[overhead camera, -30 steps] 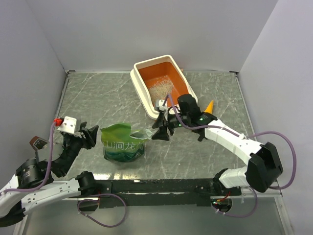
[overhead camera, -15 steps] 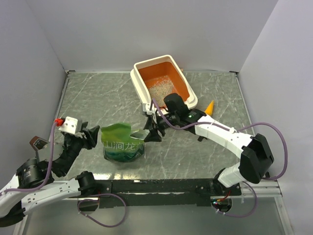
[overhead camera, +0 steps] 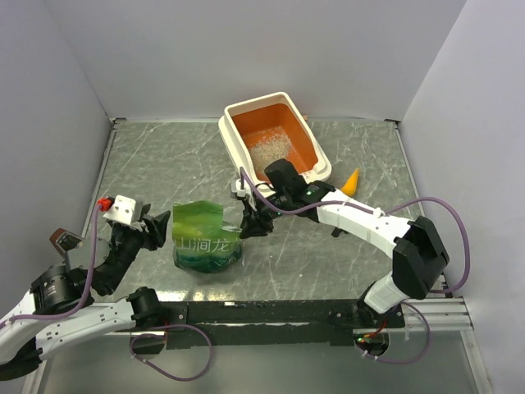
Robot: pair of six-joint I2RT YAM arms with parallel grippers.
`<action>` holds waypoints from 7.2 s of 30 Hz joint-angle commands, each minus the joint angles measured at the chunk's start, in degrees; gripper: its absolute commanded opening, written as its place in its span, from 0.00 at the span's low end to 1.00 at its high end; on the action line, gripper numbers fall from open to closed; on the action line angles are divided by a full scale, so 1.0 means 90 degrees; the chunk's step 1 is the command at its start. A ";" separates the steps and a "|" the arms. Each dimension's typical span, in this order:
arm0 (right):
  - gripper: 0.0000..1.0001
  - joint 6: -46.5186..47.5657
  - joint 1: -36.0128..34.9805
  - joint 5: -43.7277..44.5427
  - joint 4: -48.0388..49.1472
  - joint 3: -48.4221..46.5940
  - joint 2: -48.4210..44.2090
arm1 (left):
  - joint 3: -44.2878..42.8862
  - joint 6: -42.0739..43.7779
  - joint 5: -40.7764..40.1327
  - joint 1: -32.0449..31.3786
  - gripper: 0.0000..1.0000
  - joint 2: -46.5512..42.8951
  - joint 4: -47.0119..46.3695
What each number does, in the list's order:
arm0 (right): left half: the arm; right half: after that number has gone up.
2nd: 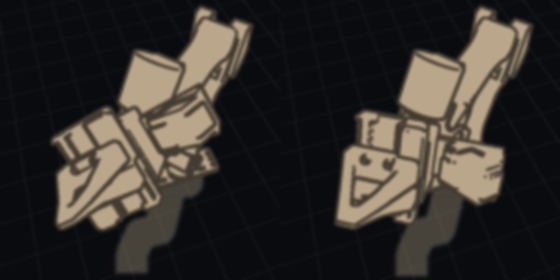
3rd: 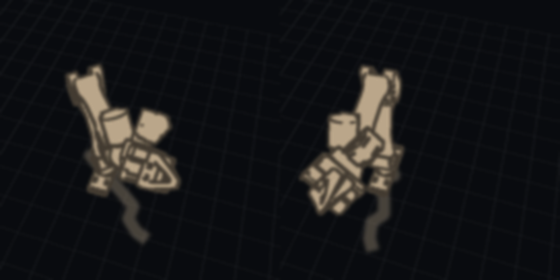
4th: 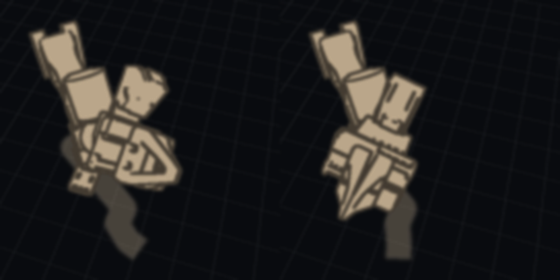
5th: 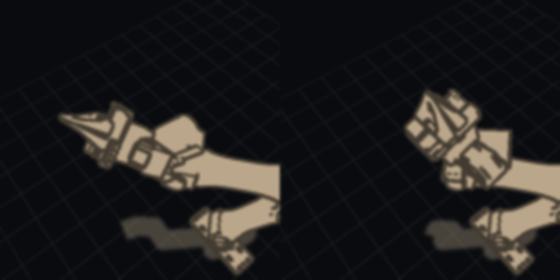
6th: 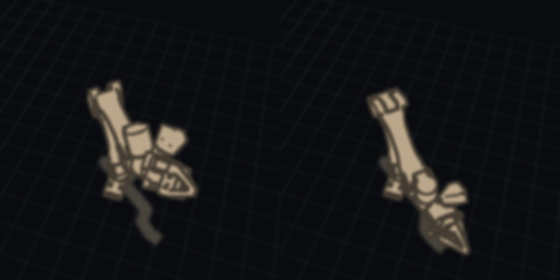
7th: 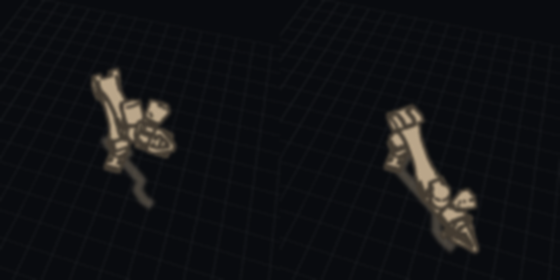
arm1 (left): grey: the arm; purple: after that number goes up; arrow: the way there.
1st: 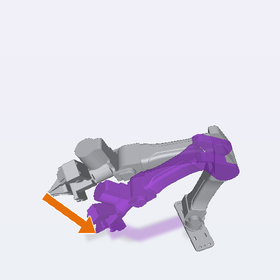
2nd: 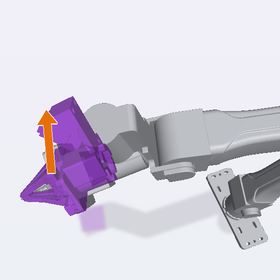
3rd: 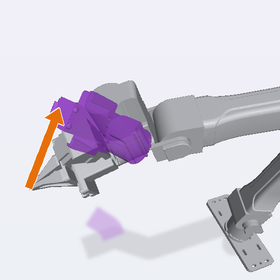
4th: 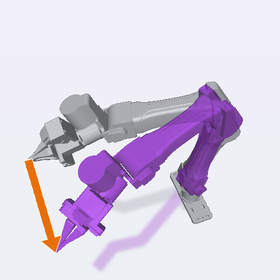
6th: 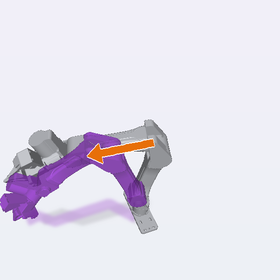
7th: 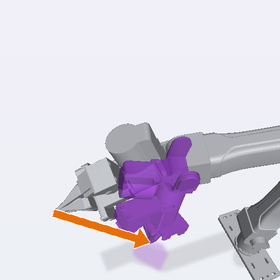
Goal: Fill the litter box with clean litter
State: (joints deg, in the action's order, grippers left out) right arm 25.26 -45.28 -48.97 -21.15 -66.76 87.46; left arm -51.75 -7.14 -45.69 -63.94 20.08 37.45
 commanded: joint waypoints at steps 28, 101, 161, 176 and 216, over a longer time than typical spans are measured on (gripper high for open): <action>0.00 -0.0784 0.0958 0.1261 -0.1557 0.1489 -0.3711 | 0.1285 -0.0632 0.3142 0.0044 0.66 0.1822 -0.3359; 0.43 -0.4192 0.0997 0.0656 0.7104 0.5718 -0.4738 | 0.2683 -0.2469 0.6072 0.2632 0.01 0.0221 -0.4191; 0.29 -0.7340 0.1613 -0.1025 0.2170 0.5321 -0.3720 | 0.2966 -0.6287 0.7128 0.2632 0.01 0.0289 0.1191; 0.47 -0.3355 -0.0396 0.2159 -0.0951 0.2409 -0.4580 | 0.2732 -0.6131 0.6903 0.2622 0.01 0.0494 0.1180; 0.50 -0.0911 -0.5458 0.7395 0.0064 0.2691 -0.3487 | 0.2712 -0.6102 0.6991 0.2622 0.01 0.0484 0.0995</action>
State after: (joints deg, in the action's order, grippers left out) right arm 18.44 -93.80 18.35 -22.48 -42.87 57.65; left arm -26.89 -61.14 21.58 -40.77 23.57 41.30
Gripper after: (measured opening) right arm 0.502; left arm 0.022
